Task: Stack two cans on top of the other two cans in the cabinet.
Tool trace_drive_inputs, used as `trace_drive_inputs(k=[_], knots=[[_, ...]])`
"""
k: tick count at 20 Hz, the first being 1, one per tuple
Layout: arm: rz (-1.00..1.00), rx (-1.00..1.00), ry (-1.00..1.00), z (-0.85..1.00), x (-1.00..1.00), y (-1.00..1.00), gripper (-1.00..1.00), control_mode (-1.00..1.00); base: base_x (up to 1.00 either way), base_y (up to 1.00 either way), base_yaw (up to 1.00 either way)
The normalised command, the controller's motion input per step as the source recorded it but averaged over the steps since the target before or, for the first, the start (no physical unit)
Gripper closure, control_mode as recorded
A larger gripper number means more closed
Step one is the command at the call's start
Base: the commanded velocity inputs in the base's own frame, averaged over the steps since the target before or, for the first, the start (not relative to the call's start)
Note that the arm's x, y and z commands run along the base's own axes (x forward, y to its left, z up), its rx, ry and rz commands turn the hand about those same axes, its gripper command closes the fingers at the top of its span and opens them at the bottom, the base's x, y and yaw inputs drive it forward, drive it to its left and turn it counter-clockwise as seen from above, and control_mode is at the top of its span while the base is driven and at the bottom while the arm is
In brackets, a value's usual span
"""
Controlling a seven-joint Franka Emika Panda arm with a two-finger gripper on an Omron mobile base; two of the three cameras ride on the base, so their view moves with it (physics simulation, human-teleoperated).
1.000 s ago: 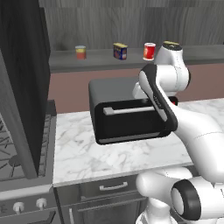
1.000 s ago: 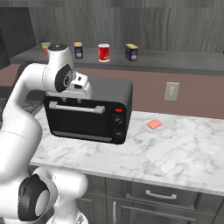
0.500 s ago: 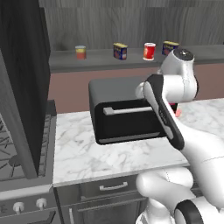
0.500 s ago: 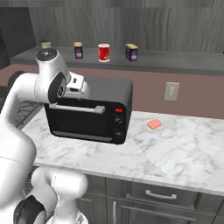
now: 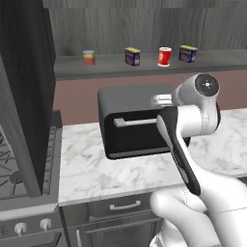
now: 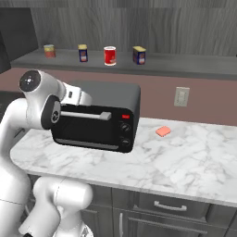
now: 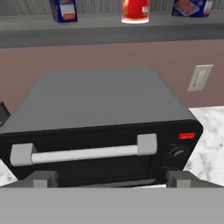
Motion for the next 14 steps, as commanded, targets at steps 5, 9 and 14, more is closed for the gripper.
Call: trace_drive_inputs(k=[5, 9, 14], knots=[[-0.14, 0.0, 0.0, 0.5, -0.01, -0.02, -1.0, -1.0, 0.0, 0.0, 0.0], [-0.03, 0.0, 0.03, 0.54, 0.0, -0.06, -1.0, -1.0, 0.0, 0.0, 0.0], [0.0, 0.0, 0.04, 0.45, 0.0, -0.16, -1.0, -1.0, 0.0, 0.0, 0.0]])
